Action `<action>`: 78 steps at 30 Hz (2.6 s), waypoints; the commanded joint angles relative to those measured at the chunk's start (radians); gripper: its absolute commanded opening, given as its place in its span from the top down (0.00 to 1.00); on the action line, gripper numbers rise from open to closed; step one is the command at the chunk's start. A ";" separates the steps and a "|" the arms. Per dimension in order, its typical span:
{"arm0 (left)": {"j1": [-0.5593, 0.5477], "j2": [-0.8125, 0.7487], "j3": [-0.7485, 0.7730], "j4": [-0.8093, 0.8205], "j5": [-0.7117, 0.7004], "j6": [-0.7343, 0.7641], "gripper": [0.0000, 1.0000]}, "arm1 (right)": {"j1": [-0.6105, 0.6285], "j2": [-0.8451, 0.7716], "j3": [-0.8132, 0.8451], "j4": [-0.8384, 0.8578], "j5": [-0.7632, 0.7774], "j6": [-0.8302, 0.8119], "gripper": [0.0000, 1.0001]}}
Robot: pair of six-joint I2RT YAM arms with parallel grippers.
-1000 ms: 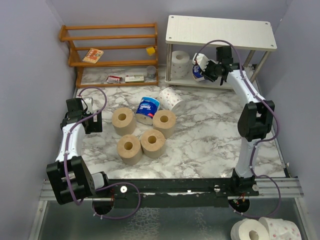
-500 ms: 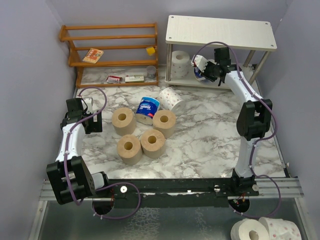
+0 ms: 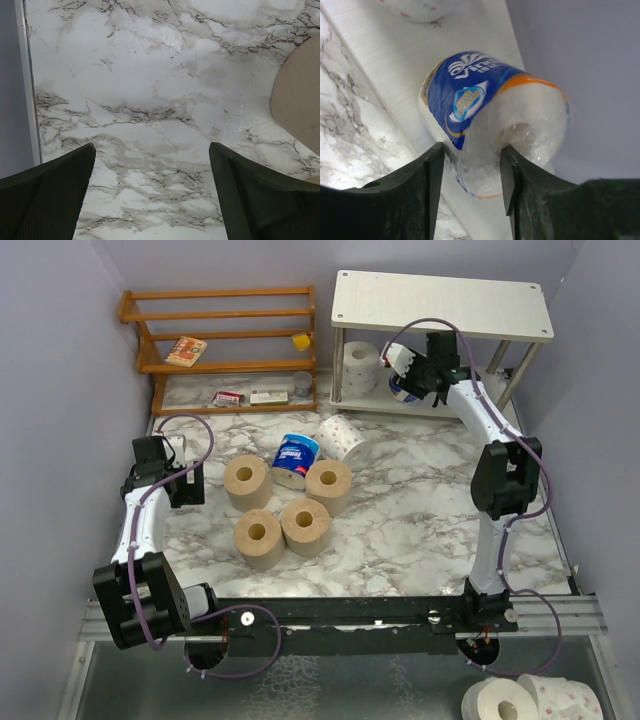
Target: Place and organize the paper towels onto the shelf
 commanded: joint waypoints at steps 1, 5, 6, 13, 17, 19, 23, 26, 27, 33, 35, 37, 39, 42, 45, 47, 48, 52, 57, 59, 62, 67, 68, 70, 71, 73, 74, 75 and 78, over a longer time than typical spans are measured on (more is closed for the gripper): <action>0.006 -0.012 0.027 0.001 0.010 0.004 0.01 | 0.031 0.007 0.043 0.068 0.033 -0.006 0.51; 0.006 -0.010 0.027 0.001 0.010 0.004 0.01 | 0.046 0.009 0.038 0.089 0.031 -0.006 0.44; 0.005 -0.010 0.028 0.002 0.010 0.004 0.01 | 0.049 0.007 0.037 0.095 0.028 -0.001 0.41; 0.006 -0.006 0.028 0.002 0.010 0.004 0.01 | 0.068 -0.025 0.071 0.119 0.003 0.027 0.19; 0.005 -0.004 0.029 0.002 0.010 0.004 0.01 | 0.069 -0.083 0.074 0.117 -0.005 0.072 0.00; 0.005 -0.005 0.029 0.002 0.010 0.004 0.01 | 0.069 -0.134 0.048 0.109 -0.006 0.118 0.00; 0.005 -0.007 0.027 0.001 0.015 0.005 0.01 | 0.069 -0.287 -0.070 0.042 -0.070 0.270 0.01; 0.006 -0.004 0.030 -0.003 0.033 0.007 0.01 | 0.067 -0.423 -0.262 0.045 -0.210 0.435 0.01; 0.004 -0.004 0.030 -0.004 0.041 0.009 0.01 | 0.067 -0.466 -0.324 0.036 -0.272 0.509 0.01; 0.004 0.004 0.033 -0.006 0.046 0.006 0.01 | 0.067 -0.549 -0.532 -0.080 -0.787 0.698 0.00; 0.004 0.011 0.036 -0.008 0.040 0.005 0.01 | 0.067 -0.532 -0.582 -0.103 -0.853 0.723 0.00; 0.004 0.015 0.037 -0.009 0.035 0.004 0.01 | 0.067 -0.506 -0.601 -0.185 -0.892 0.622 0.00; 0.004 0.017 0.037 -0.009 0.032 0.002 0.01 | 0.067 -0.530 -0.664 -0.110 -0.790 0.596 0.00; 0.004 0.021 0.038 -0.010 0.034 0.003 0.01 | 0.068 -0.669 -0.874 0.218 -0.556 0.584 0.00; 0.005 0.033 0.042 -0.012 0.035 0.003 0.01 | 0.070 -0.749 -1.040 0.506 -0.422 0.519 0.00; 0.004 0.041 0.046 -0.017 0.042 0.004 0.01 | 0.070 -0.739 -1.060 0.585 -0.378 0.482 0.00; 0.004 0.044 0.047 -0.020 0.045 0.004 0.01 | 0.070 -0.723 -1.055 0.607 -0.364 0.470 0.00; 0.005 0.052 0.049 -0.022 0.043 0.003 0.01 | 0.070 -0.643 -1.039 0.728 -0.308 0.470 0.00; 0.004 0.041 0.046 -0.024 0.053 0.006 0.01 | 0.089 -0.506 -0.974 0.815 -0.335 0.390 0.00; 0.005 0.034 0.045 -0.025 0.054 0.006 0.01 | 0.090 -0.433 -0.902 0.793 -0.341 0.380 0.00; 0.005 0.030 0.044 -0.025 0.053 0.006 0.01 | 0.090 -0.355 -0.816 0.765 -0.366 0.376 0.01; 0.006 0.034 0.044 -0.024 0.049 0.004 0.01 | 0.091 -0.282 -0.719 0.712 -0.431 0.409 0.01; 0.006 0.036 0.044 -0.024 0.048 0.004 0.01 | 0.091 -0.274 -0.709 0.701 -0.444 0.409 0.02; 0.006 0.042 0.046 -0.025 0.048 0.006 0.01 | 0.092 -0.267 -0.708 0.692 -0.457 0.408 0.02; 0.006 0.047 0.047 -0.026 0.048 0.005 0.01 | 0.093 -0.267 -0.710 0.687 -0.459 0.409 0.02; 0.006 0.056 0.050 -0.027 0.048 0.005 0.01 | 0.093 -0.269 -0.717 0.674 -0.474 0.408 0.03; 0.006 0.058 0.051 -0.028 0.048 0.004 0.01 | 0.092 -0.273 -0.728 0.670 -0.483 0.408 0.03; 0.006 0.060 0.052 -0.028 0.047 0.004 0.01 | 0.094 -0.278 -0.737 0.668 -0.491 0.408 0.03; 0.006 0.056 0.049 -0.030 0.037 0.003 0.01 | 0.096 -0.292 -0.764 0.664 -0.500 0.403 0.04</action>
